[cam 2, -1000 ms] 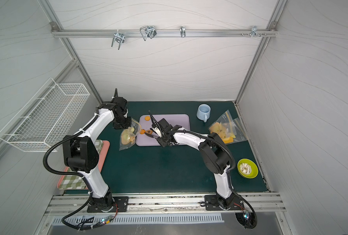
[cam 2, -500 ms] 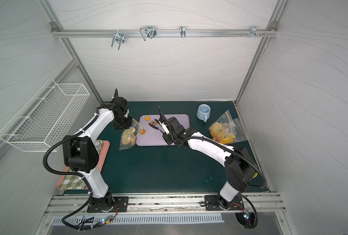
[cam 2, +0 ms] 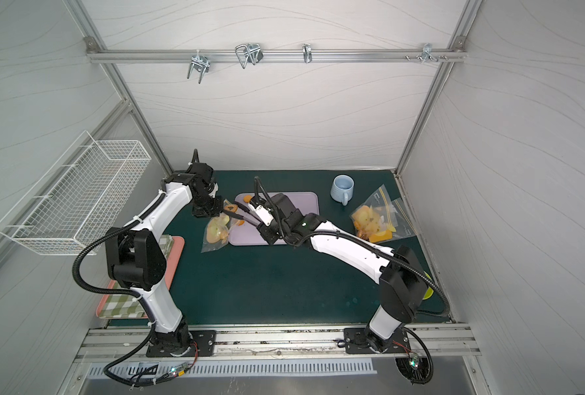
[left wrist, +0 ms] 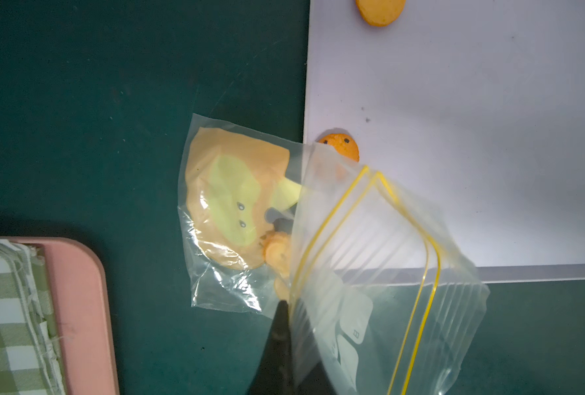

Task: Put the cookies into a resealable bag to prevent moisture
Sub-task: Place the cookie in the ziploc bag.

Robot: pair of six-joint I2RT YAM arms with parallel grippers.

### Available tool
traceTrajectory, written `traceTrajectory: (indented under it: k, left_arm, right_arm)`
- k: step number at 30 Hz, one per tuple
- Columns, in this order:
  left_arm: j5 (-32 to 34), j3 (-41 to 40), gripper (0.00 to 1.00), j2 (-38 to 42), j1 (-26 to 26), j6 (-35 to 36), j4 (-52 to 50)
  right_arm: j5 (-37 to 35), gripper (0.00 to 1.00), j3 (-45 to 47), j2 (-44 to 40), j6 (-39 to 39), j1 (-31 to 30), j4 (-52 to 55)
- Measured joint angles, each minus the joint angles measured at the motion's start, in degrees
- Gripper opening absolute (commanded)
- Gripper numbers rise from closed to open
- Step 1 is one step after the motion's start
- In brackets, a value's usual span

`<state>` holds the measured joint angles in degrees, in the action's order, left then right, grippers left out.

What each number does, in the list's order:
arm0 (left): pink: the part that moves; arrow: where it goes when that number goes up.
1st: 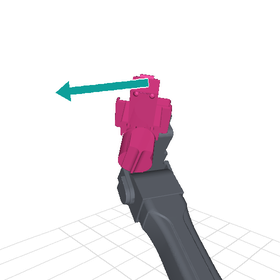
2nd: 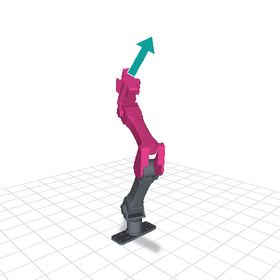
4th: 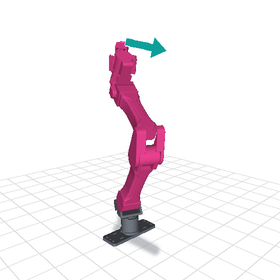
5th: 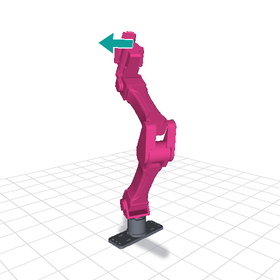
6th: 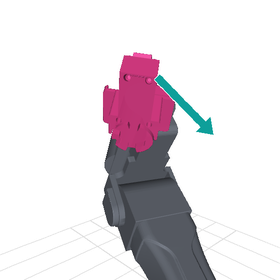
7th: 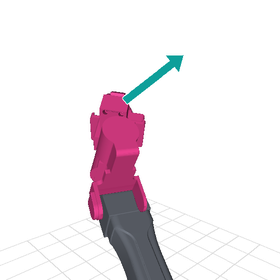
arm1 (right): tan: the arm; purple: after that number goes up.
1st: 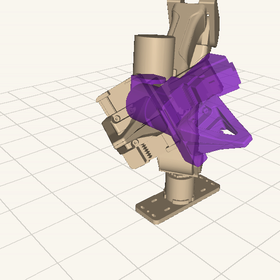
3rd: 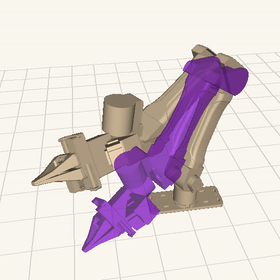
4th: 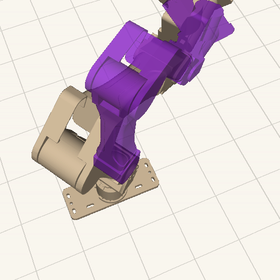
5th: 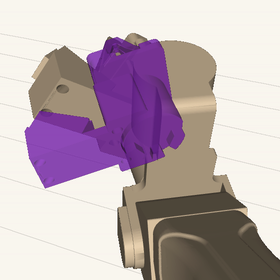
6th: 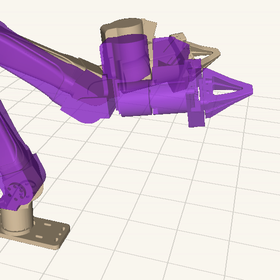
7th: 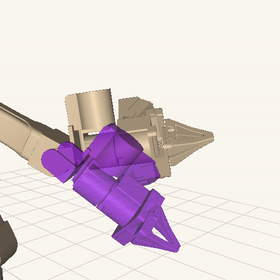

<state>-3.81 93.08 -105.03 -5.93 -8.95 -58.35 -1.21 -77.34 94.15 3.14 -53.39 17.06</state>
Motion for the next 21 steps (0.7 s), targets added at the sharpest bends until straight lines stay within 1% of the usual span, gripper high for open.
traceTrajectory:
  k: [3,5,6,10,14,16,18,21]
  left_arm:
    - [-0.09,0.00,0.00,0.00,0.00,0.00,0.02]
    - [-0.09,0.00,0.00,0.00,0.00,0.00,0.00]
    - [-0.09,-0.02,0.00,0.00,0.00,0.00,0.02]
    - [-0.11,-0.02,0.00,0.00,0.00,0.00,0.02]
    - [-0.09,-0.02,0.00,0.00,0.00,0.00,0.02]
    - [-0.04,-0.02,0.00,0.00,0.00,0.00,0.00]
    - [0.31,-0.02,0.00,0.00,0.00,0.00,0.00]
    - [1.73,-0.02,0.00,0.00,0.00,-0.07,-0.02]
  right_arm:
    - [0.46,0.36,-2.38,3.19,0.15,-0.13,0.70]
    - [0.35,0.45,-3.39,4.96,0.13,-0.15,0.94]
    - [0.15,0.47,-3.41,5.44,0.28,-0.15,0.98]
    - [-0.35,0.50,-3.32,6.12,0.28,-0.13,1.62]
    - [-0.42,0.50,-3.21,6.03,0.28,-0.15,1.38]
    - [-0.44,0.49,-2.03,5.14,0.20,-0.15,0.72]
    - [-0.72,0.49,0.79,2.47,-0.13,-0.15,-0.15]
    - [-2.40,0.49,6.32,-3.80,-0.83,-0.11,-1.75]
